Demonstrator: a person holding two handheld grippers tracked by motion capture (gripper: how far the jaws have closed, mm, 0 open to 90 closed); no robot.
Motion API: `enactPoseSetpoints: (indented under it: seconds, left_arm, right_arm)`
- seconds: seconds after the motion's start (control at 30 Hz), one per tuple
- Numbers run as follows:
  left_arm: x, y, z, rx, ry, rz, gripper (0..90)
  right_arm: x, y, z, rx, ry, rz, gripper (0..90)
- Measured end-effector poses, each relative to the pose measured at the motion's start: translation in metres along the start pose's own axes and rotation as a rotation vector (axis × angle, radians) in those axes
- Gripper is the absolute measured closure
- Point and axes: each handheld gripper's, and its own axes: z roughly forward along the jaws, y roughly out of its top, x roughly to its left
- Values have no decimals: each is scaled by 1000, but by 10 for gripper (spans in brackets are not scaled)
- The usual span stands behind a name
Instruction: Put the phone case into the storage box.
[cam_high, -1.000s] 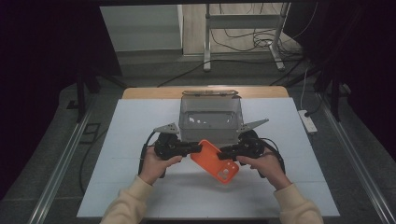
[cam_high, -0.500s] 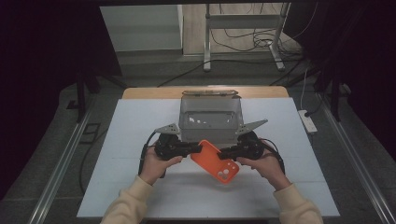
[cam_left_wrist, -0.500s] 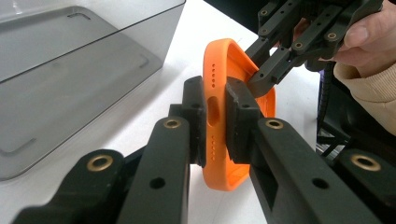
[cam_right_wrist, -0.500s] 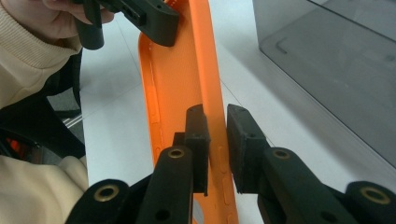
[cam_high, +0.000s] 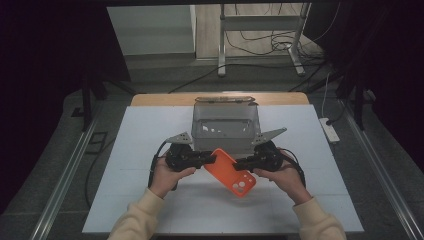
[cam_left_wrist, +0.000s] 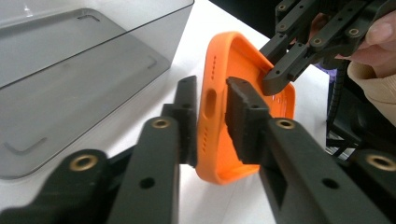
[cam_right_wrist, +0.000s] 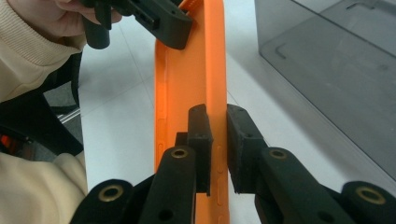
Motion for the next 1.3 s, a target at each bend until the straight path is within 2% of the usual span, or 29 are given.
enactPoseSetpoints:
  seconds: [0.1, 0.2, 0.3, 0.37, 0.47, 0.63, 0.8, 1.13, 1.3]
  left_arm:
    - [0, 0, 0, -9, 19, -6, 610]
    - [0, 0, -1, -26, 47, -7, 432]
    - [-1, 0, -2, -23, 77, -1, 328]
    - [-3, -1, -3, -18, 114, 8, 284]
    - [-6, -3, -4, -10, 150, 29, 246]
    - [-12, -8, -6, 3, 215, 63, 202]
    - [-14, -11, -10, 2, 236, 84, 192]
    - [-17, -26, -22, -6, 277, 81, 177]
    - [-20, -38, -35, -12, 327, 82, 171]
  right_arm:
    - [-1, 0, -2, -7, -9, 2, 810]
    - [-2, -1, -4, -9, -22, 5, 810]
    - [-1, 0, -5, -13, -32, 3, 810]
    - [-1, 0, -5, -14, -37, 1, 810]
    - [1, 1, -5, -4, -63, -7, 811]
    - [5, 2, -7, -2, -81, -12, 811]
    - [6, 2, -8, 3, -94, -17, 811]
    - [8, 3, -9, -3, -116, -20, 811]
    - [10, 3, -10, -1, -140, -25, 811]
